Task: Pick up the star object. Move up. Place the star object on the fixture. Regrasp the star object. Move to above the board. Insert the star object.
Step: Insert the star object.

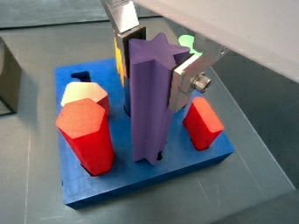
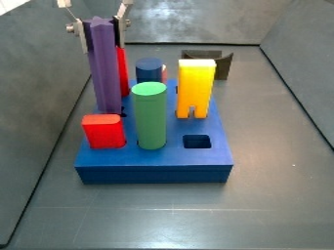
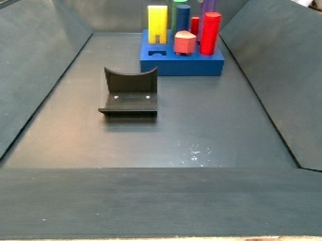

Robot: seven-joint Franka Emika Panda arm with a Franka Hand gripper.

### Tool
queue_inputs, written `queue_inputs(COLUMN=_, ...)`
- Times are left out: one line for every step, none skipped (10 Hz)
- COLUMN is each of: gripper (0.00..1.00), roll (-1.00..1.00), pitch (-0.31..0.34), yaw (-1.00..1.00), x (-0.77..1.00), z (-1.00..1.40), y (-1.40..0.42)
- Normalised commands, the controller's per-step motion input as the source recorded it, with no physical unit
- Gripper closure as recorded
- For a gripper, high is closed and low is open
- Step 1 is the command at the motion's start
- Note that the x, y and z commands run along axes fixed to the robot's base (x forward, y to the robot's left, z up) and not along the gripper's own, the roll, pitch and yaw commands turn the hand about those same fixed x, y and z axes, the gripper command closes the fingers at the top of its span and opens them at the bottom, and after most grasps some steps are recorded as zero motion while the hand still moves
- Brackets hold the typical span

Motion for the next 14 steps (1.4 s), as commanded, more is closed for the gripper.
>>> queue_inputs(gripper=1.0, roll=-0.05, pitch=-0.079, yaw=0.01, x=0.0, z=-0.12, y=-0.01)
queue_inputs(gripper=1.0, roll=-0.04, pitch=-0.06, yaw=0.0, x=0.02, z=-0.24, y=0.0)
queue_inputs(gripper=1.0, roll=0.0, pitch=-0.026, yaw=0.0, x=0.05, z=-0.39, y=-0.01)
queue_inputs(gripper=1.0, roll=-0.03, pitch=-0.05, yaw=0.0, x=0.17, z=-0.52, y=-0.09)
queue_inputs(gripper=1.0, roll=-0.04, pitch=-0.047, yaw=-0.01, x=0.21, z=-0.48, y=-0.12)
queue_inputs(gripper=1.0, roll=-0.07, pitch=-0.064, yaw=-0.04, x=0.24, z=-0.41, y=-0.13)
queue_inputs(gripper=1.0, roll=0.0, pitch=-0.01, yaw=0.0, x=0.21, z=-0.54, y=-0.06)
queue_inputs(gripper=1.0, roll=0.11, pitch=0.0, yaw=0.02, x=0.09, z=-0.7, y=0.0)
queue_inputs(gripper=1.0, roll=0.17, pitch=0.0, yaw=0.19, x=0.0, z=-0.75, y=-0.05)
queue_inputs(gripper=1.0, roll=0.21, pitch=-0.047, yaw=0.34, x=-0.13, z=-0.78, y=-0.08)
queue_inputs(gripper=1.0, roll=0.22, pitch=-0.096, yaw=0.41, x=-0.17, z=-0.81, y=-0.03)
queue_inputs(gripper=1.0, roll=0.23, pitch=-0.12, yaw=0.63, x=-0.31, z=-0.77, y=0.0)
queue_inputs(gripper=1.0, roll=0.2, pitch=-0.127, yaw=0.73, x=-0.25, z=-0.75, y=0.0)
queue_inputs(gripper=1.0, roll=0.19, pitch=-0.124, yaw=0.61, x=-0.08, z=-0.74, y=0.0)
